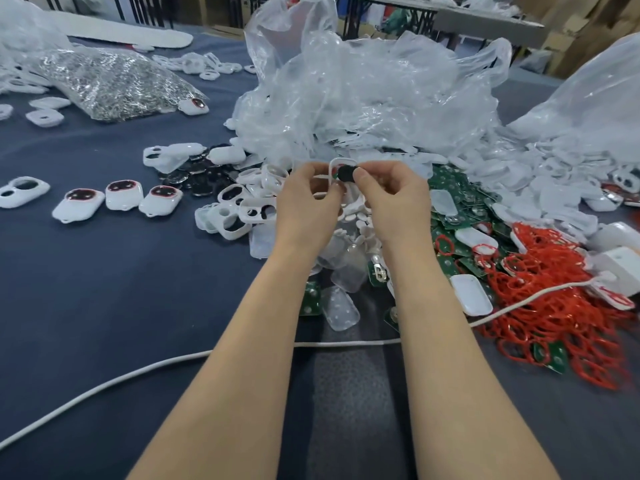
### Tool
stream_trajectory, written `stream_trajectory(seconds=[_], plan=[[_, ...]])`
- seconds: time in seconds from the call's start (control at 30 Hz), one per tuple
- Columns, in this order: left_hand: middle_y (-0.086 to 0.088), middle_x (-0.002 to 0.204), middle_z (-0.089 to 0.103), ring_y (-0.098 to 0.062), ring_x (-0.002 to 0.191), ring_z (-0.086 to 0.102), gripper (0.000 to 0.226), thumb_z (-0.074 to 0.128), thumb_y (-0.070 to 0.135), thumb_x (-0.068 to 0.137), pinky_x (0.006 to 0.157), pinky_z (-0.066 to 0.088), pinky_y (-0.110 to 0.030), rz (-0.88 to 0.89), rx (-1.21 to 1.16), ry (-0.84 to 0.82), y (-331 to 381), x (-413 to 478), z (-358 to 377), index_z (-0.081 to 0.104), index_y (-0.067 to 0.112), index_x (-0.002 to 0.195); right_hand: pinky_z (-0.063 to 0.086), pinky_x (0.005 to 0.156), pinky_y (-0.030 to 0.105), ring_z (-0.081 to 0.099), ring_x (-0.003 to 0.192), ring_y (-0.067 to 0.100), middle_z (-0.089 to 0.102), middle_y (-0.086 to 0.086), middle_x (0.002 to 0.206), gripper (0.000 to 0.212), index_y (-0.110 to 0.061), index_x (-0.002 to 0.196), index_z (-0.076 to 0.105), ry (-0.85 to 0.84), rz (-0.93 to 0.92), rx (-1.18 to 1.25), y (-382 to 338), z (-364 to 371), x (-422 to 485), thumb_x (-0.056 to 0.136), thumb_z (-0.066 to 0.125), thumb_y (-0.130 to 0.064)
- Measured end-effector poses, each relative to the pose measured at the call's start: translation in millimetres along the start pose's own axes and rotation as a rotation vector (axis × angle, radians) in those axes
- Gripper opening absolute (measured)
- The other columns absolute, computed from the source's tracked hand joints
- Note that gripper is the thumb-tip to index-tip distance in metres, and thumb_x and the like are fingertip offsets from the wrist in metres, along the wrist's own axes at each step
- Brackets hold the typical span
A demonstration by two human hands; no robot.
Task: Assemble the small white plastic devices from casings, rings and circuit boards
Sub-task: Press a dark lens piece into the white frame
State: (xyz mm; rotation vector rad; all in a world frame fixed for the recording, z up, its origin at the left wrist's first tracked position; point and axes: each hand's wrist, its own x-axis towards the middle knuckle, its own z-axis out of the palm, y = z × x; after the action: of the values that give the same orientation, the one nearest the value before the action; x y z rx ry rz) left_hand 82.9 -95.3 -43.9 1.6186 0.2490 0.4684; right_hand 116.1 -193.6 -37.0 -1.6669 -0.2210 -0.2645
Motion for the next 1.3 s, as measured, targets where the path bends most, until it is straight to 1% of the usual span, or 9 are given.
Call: stream_trajectory(seconds=[0.13,0.3,0.4,0.5,0.63,0.8,1.0,1.2,1.3], plan=[[-0.005,0.101,0.069,-0.018,0.095,0.068,0.015,0.057,0.007,0.092,0.088,0.055,-0.043,0.009,0.005,-0.004,0.2,-0.1,-0.1,0.059,0.021,0.098,0.042,0.058,0.015,0.051,0.058,-0.001,0.061,-0.009,0.069,0.016,-0.024,0.079,0.065,0.010,0.007,0.008,0.2,1.4,-0.8,0.085,0.068,-0.010],[-0.007,0.095,0.070,-0.018,0.090,0.069,0.008,0.056,0.011,0.095,0.081,0.058,-0.038,-0.034,-0.045,0.010,0.6,-0.2,0.8,0.059,0.015,0.100,0.035,0.049,0.020,0.038,0.048,0.008,0.047,-0.004,0.055,0.016,-0.025,0.080,0.062,-0.008,0.034,0.123,-1.8,-1.5,-2.2,0.089,0.064,-0.013],[-0.007,0.090,0.071,-0.019,0.089,0.070,0.009,0.055,0.008,0.094,0.074,0.059,-0.031,-0.057,-0.082,0.041,1.6,0.2,-0.7,0.059,0.011,0.102,0.044,0.050,0.019,0.051,0.047,0.006,0.061,-0.006,0.056,0.015,-0.021,0.083,0.061,-0.061,0.064,0.234,-4.9,-2.5,-1.9,0.091,0.061,-0.008],[-0.009,0.093,0.072,-0.019,0.089,0.071,0.011,0.055,0.008,0.094,0.082,0.058,-0.040,-0.065,-0.078,0.053,2.5,0.6,-2.0,0.059,0.009,0.105,0.053,0.062,0.020,0.063,0.058,0.006,0.068,-0.005,0.063,0.013,-0.014,0.083,0.063,-0.102,0.086,0.329,-6.2,-1.5,-1.4,0.091,0.059,-0.005],[-0.009,0.094,0.072,-0.019,0.090,0.071,0.010,0.055,0.010,0.095,0.084,0.057,-0.044,-0.069,-0.074,0.070,3.3,0.7,-1.4,0.059,0.009,0.104,0.052,0.064,0.020,0.061,0.059,0.007,0.062,-0.004,0.065,0.013,-0.013,0.083,0.059,-0.058,0.040,0.242,-3.3,-0.2,-0.9,0.088,0.063,-0.001],[-0.010,0.095,0.072,-0.021,0.092,0.070,0.011,0.056,0.010,0.094,0.085,0.056,-0.046,-0.068,-0.071,0.087,2.6,0.9,-1.5,0.060,0.009,0.104,0.053,0.069,0.019,0.062,0.063,0.004,0.064,0.000,0.077,0.017,-0.013,0.098,0.059,-0.054,0.017,0.208,-0.6,-1.0,0.4,0.089,0.059,0.002],[-0.006,0.093,0.072,-0.019,0.094,0.069,0.012,0.055,0.010,0.094,0.086,0.056,-0.046,-0.045,-0.048,0.098,2.5,1.0,-1.5,0.059,0.010,0.105,0.052,0.069,0.022,0.058,0.063,0.006,0.063,-0.005,0.069,0.023,-0.019,0.096,0.065,-0.072,-0.022,0.182,-2.2,-1.7,-0.7,0.091,0.056,0.002],[-0.005,0.095,0.071,-0.018,0.094,0.069,0.015,0.055,0.013,0.095,0.087,0.055,-0.045,-0.011,-0.026,0.108,3.3,0.0,-1.3,0.059,0.008,0.109,0.053,0.072,0.024,0.061,0.069,0.011,0.064,-0.001,0.077,0.017,-0.014,0.100,0.063,-0.022,-0.015,0.136,-2.0,0.7,-0.6,0.090,0.059,-0.001],[-0.003,0.093,0.070,-0.017,0.092,0.069,0.008,0.056,0.011,0.094,0.084,0.056,-0.043,0.038,0.005,0.102,2.8,-1.0,-0.6,0.059,0.012,0.101,0.052,0.072,0.022,0.060,0.073,0.010,0.063,-0.001,0.079,0.013,-0.011,0.099,0.063,0.054,-0.051,0.082,-1.9,6.2,-3.0,0.089,0.061,-0.003]])
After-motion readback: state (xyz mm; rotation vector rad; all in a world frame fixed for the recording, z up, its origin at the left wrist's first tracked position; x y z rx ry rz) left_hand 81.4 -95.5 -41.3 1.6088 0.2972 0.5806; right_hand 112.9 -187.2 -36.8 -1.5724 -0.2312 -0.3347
